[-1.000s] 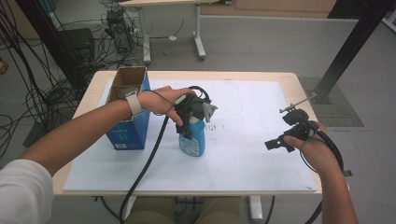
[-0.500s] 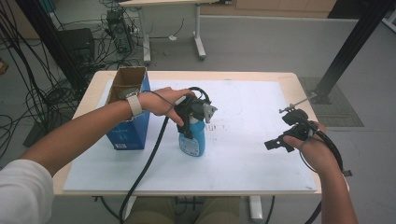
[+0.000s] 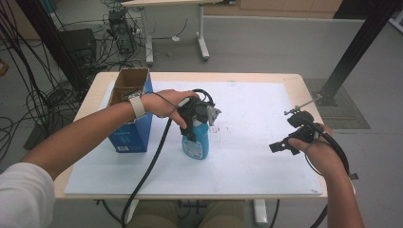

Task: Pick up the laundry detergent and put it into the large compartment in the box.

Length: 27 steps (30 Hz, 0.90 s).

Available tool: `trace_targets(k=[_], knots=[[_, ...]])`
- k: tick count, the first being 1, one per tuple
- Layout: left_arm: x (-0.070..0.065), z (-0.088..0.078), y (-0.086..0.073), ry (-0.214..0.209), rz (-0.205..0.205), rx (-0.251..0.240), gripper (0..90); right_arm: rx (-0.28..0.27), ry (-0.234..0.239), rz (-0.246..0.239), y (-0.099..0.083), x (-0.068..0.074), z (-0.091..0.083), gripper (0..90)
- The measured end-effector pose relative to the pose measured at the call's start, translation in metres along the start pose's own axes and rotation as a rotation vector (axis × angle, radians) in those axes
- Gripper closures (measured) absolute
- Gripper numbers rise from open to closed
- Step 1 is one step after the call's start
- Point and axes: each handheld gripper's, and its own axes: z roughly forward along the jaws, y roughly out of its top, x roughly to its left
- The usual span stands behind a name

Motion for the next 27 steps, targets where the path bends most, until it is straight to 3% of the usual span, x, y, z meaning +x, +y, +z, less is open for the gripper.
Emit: trace_targets(k=[27], knots=[[-0.001,0.0001,-0.0018,0.004,-0.003,-0.006,40.0,-0.002,-0.003,-0.002,0.0005,0.0015,-0.0014,8.7]])
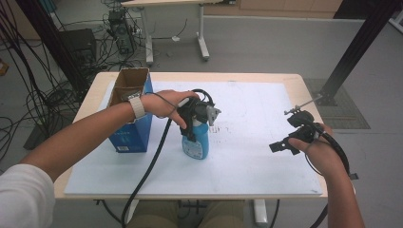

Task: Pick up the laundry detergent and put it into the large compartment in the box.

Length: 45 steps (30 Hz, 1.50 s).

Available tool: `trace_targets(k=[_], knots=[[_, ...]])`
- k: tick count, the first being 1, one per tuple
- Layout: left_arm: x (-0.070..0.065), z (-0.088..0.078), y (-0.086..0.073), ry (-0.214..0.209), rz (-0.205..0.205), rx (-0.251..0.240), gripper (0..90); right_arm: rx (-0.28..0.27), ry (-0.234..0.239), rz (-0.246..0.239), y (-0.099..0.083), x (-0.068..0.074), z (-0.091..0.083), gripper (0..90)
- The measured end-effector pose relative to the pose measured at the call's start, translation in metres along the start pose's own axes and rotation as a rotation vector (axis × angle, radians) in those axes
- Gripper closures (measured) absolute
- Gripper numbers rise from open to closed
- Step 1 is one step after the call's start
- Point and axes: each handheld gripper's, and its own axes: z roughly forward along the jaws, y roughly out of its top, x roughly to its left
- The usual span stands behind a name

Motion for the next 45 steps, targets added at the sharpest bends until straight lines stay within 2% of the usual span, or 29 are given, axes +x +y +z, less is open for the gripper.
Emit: trace_targets(k=[45], knots=[[-0.0013,-0.0002,-0.0016,0.005,-0.018,-0.004,40.0,-0.013,-0.007,-0.014,-0.0021,0.0044,-0.006,8.7]])
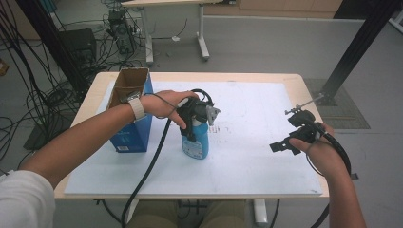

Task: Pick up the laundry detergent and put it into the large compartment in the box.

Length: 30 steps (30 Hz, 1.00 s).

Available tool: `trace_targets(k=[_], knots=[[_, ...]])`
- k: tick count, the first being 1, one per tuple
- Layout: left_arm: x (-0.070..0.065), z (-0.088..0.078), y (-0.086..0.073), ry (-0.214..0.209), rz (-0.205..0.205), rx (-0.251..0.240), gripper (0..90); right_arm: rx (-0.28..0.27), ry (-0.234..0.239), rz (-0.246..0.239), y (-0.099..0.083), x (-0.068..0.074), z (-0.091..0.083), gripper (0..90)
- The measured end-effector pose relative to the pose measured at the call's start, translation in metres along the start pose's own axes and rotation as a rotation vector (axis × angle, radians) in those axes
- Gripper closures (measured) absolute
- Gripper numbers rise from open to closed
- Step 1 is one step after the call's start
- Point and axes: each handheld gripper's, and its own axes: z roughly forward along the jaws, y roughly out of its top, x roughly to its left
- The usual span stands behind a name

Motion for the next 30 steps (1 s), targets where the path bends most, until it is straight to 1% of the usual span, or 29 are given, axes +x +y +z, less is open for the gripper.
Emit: trace_targets(k=[6,9,24,30], knots=[[-0.0002,-0.0002,-0.0007,0.002,0.004,-0.002,40.0,0.0,0.001,0.001,0.0001,-0.0001,0.0002,8.7],[0.0,0.0001,-0.0018,0.001,-0.001,-0.007,40.0,0.001,0.001,0.001,0.0006,-0.0002,0.0007,8.7],[-0.0003,0.0,-0.0009,0.002,-0.001,-0.003,39.9,0.0,0.005,0.001,0.0011,-0.001,0.0017,8.7],[-0.0009,-0.0001,-0.0028,0.004,-0.002,-0.009,39.9,-0.002,0.004,0.0,0.0003,-0.0015,0.0018,8.7]])
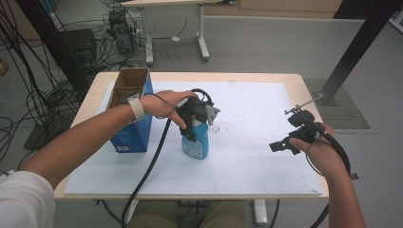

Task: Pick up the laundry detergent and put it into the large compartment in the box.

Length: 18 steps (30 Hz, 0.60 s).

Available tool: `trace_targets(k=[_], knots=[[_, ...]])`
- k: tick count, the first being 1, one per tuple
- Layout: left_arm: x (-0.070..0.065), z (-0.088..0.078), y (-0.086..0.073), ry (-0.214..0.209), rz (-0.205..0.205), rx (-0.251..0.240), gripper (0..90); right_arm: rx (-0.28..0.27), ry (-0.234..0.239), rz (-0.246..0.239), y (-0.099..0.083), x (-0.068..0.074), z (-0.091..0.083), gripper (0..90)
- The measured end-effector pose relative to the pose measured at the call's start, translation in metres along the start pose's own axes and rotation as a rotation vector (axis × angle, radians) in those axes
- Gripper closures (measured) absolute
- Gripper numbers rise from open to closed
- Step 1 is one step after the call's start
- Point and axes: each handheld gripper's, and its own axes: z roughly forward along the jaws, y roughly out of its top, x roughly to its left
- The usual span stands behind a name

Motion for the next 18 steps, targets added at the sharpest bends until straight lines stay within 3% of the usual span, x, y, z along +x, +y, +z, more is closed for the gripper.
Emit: trace_targets(k=[18], knots=[[0.0012,0.0,0.001,-0.004,-0.003,0.004,39.9,-0.001,0.001,0.001,-0.0002,-0.001,0.0001,8.7]])
